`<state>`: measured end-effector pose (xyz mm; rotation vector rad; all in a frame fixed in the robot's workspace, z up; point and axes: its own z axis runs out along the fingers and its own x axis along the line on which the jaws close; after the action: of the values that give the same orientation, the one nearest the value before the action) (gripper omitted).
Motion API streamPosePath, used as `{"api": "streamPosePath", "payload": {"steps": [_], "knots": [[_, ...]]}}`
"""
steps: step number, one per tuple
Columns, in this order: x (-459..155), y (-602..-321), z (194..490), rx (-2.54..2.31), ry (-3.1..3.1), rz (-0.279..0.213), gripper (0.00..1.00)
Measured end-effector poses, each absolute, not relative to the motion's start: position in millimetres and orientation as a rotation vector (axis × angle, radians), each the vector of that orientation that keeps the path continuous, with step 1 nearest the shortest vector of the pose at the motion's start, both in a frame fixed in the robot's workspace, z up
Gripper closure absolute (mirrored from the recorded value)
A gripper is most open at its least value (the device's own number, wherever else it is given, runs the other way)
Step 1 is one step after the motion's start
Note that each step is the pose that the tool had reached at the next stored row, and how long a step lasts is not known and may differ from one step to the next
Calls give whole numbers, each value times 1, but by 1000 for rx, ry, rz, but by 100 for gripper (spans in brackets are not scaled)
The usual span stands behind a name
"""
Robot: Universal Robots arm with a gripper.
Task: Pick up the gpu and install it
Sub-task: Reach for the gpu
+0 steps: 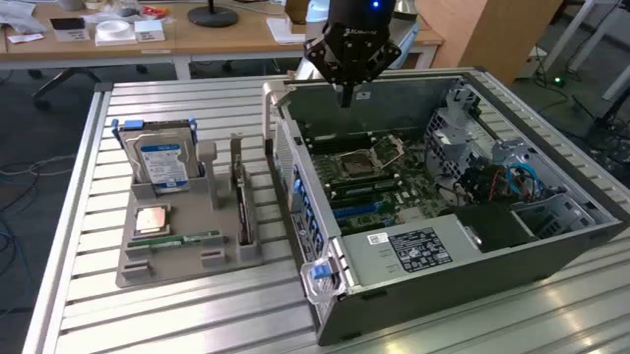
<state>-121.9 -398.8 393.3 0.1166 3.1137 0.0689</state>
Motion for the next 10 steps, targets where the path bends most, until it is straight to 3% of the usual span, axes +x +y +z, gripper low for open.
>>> {"api": "streamPosePath", "payload": {"steps": [10], "knots": [[-125,-399,393,117,3114,69,89]]}}
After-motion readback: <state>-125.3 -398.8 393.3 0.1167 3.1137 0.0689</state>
